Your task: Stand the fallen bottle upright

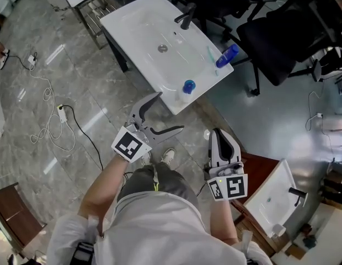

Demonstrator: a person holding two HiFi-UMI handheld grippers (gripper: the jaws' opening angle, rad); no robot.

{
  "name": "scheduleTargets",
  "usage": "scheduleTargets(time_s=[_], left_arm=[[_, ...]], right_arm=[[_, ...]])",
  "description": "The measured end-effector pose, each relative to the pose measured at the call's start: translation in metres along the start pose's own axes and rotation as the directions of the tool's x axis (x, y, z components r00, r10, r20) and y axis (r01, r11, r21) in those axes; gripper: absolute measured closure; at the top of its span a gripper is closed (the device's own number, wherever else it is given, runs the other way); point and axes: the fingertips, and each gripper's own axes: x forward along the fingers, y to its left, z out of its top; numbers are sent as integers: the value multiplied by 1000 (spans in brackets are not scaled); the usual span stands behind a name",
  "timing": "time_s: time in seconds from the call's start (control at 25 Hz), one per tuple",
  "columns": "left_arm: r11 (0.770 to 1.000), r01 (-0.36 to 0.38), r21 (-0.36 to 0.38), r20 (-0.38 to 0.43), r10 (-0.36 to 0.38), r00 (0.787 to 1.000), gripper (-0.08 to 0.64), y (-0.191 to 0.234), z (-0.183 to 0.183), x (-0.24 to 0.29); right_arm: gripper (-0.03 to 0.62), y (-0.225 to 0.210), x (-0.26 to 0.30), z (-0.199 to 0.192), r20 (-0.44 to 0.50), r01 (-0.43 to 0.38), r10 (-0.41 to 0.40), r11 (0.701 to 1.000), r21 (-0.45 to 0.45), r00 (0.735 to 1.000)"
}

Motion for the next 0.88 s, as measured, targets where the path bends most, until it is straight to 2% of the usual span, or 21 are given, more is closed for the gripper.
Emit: scheduleTargets(time_s=[0.16, 0.24, 0.4, 0.48, 0.68, 0.88], left_arm=[[999, -32, 4, 7, 32, 999, 55, -3, 12, -3], [999, -44, 6, 6, 44, 999, 81, -4, 17, -5], [996, -77, 41, 10, 76, 997, 172, -4, 31, -10], [991, -117, 70, 8, 116, 993, 273, -1, 37, -15], [957, -270, 111, 24, 269, 963, 484, 16, 57, -30], [920, -378, 99, 59, 374, 926, 533, 27, 79, -42]], right_arm=[[549, 1, -3, 10, 15, -14, 14, 1000, -10, 1000], [549, 2, -5, 14, 22, -21, 21, 1000, -13, 1000], [549, 3, -7, 20, 31, -36, 36, 999, -18, 999], [549, 3, -9, 21, 37, -39, 40, 999, -18, 999], [549, 0, -12, 26, 50, -37, 38, 999, -23, 998], [549, -9, -14, 37, 67, -21, 24, 999, -45, 997]])
